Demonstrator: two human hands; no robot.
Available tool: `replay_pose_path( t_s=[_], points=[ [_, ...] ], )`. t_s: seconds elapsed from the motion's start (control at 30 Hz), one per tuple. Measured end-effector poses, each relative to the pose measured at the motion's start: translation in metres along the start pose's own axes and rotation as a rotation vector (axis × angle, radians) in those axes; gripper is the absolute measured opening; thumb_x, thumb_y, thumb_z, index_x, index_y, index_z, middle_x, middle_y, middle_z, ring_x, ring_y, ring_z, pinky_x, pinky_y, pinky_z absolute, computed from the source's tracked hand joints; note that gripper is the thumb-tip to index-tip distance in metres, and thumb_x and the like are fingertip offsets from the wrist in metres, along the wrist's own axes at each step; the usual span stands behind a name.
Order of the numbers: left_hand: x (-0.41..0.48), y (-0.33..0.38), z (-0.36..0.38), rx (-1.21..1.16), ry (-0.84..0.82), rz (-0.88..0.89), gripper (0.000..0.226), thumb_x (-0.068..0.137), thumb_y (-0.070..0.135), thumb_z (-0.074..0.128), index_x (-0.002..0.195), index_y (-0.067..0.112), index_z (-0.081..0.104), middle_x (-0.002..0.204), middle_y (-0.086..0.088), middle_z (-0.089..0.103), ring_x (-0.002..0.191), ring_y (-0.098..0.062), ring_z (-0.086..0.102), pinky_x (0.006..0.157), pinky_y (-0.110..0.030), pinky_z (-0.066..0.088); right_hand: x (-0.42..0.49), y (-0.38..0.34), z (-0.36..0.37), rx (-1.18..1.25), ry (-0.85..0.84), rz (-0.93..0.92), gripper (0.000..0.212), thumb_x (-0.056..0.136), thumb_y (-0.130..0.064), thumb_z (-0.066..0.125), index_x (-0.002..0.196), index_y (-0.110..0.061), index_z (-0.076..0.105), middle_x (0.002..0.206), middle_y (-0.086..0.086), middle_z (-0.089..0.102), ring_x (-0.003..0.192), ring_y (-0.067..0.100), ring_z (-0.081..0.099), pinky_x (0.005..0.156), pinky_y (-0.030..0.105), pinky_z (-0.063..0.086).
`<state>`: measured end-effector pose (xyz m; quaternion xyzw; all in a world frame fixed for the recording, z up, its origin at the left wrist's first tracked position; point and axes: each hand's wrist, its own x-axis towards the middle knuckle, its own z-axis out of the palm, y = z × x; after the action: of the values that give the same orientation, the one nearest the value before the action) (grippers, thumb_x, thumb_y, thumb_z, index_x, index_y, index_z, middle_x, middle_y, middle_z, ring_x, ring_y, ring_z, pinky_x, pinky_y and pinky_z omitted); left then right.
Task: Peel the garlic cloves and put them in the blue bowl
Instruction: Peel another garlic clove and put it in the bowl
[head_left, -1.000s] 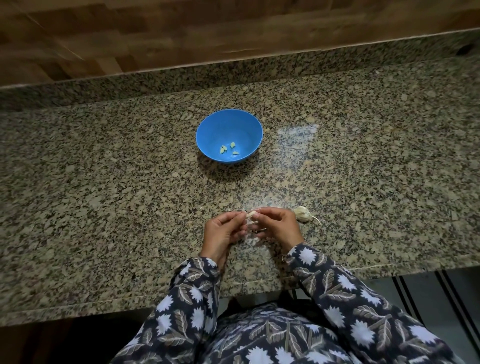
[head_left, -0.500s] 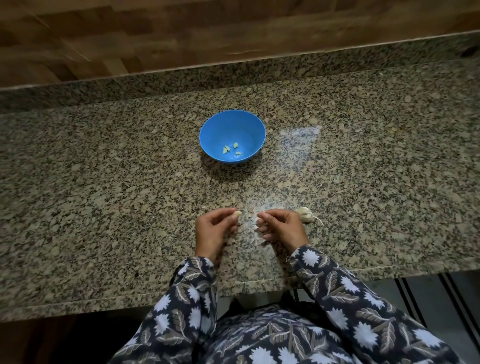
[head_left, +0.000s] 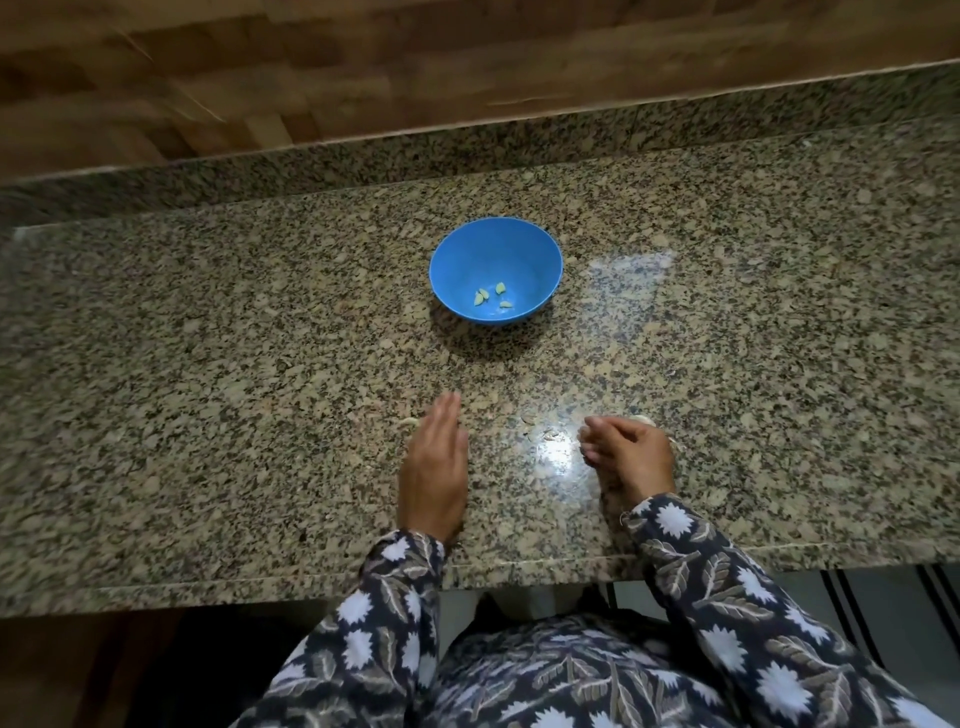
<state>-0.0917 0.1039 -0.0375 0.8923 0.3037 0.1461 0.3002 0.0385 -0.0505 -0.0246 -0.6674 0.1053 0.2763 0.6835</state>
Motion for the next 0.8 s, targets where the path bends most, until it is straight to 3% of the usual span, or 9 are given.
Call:
replay_pose_path(
  t_s=[0.07,0.13,0.27,0.4,0.47,0.57,0.67,0.8],
  points=[
    [-0.002,0.002,0.019,0.136,-0.15,-0.016,0.06,0.098,0.049,0.009,0.146,0.018,-0.008,0.155,-0.002,-0.01,0.143,-0.011,-0.006,0.116,-0.029,-0.001,0.0,-0.001,-0.006,-0.029,0.013,-0.02,0.013,0.086,-0.004,0.059,0.095,0.004,0.064,0.075,0.01,0.065,0.049,0.003,0.06,0.053,0.013,0.053],
    [0.005,0.004,0.032,0.26,-0.193,-0.059,0.069,0.09,0.058,-0.006,0.142,0.015,-0.02,0.152,-0.005,-0.021,0.142,-0.015,-0.017,0.114,-0.03,-0.011,0.001,0.0,-0.011,-0.054,0.014,-0.035,0.019,0.087,-0.006,0.058,0.103,0.004,0.063,0.081,0.011,0.067,0.056,0.006,0.063,0.057,0.014,0.054],
    [0.023,0.016,0.047,0.325,-0.254,-0.039,0.072,0.089,0.056,-0.004,0.143,0.01,-0.019,0.152,-0.009,-0.022,0.141,-0.018,-0.019,0.117,-0.035,-0.008,-0.002,0.0,-0.014,-0.051,0.005,-0.046,0.019,0.089,-0.005,0.054,0.104,0.003,0.063,0.084,0.015,0.066,0.055,0.004,0.064,0.059,0.015,0.054],
    [0.027,0.031,0.051,0.295,-0.392,0.201,0.068,0.092,0.056,-0.003,0.143,0.014,-0.018,0.152,-0.006,-0.02,0.142,-0.015,-0.017,0.119,-0.038,-0.002,-0.003,0.001,-0.013,-0.055,0.006,-0.053,0.017,0.089,-0.006,0.055,0.102,0.003,0.064,0.086,0.016,0.066,0.058,0.006,0.064,0.061,0.016,0.053],
    [0.021,0.03,0.046,0.213,-0.352,0.247,0.068,0.092,0.057,-0.003,0.146,0.018,-0.013,0.155,-0.002,-0.015,0.143,-0.011,-0.014,0.119,-0.038,-0.001,-0.003,0.0,-0.013,-0.046,0.004,-0.046,0.015,0.089,-0.007,0.056,0.099,0.0,0.065,0.087,0.017,0.067,0.06,0.008,0.064,0.06,0.016,0.053],
    [0.016,0.013,0.031,0.348,-0.123,-0.007,0.068,0.093,0.054,-0.002,0.147,0.014,-0.016,0.153,-0.008,-0.021,0.142,-0.018,-0.019,0.115,-0.037,-0.013,-0.005,0.0,-0.013,-0.052,-0.002,-0.07,0.012,0.088,-0.005,0.056,0.095,-0.002,0.066,0.086,0.016,0.066,0.056,0.004,0.064,0.059,0.015,0.053],
    [0.014,0.003,0.023,0.454,-0.144,-0.221,0.074,0.095,0.059,0.006,0.144,0.012,-0.022,0.151,-0.016,-0.02,0.141,-0.025,-0.018,0.111,-0.038,-0.016,-0.005,0.0,-0.013,-0.056,0.005,-0.083,0.018,0.089,-0.003,0.054,0.104,0.002,0.063,0.085,0.013,0.065,0.054,0.002,0.064,0.057,0.013,0.053],
    [0.002,0.015,0.029,0.425,-0.266,-0.031,0.076,0.088,0.062,-0.004,0.144,0.014,-0.024,0.151,-0.012,-0.025,0.141,-0.023,-0.021,0.112,-0.038,-0.016,-0.004,0.0,-0.013,-0.035,-0.001,-0.063,0.018,0.089,-0.004,0.054,0.104,0.002,0.063,0.081,0.014,0.066,0.054,0.003,0.064,0.058,0.015,0.053]
  ],
)
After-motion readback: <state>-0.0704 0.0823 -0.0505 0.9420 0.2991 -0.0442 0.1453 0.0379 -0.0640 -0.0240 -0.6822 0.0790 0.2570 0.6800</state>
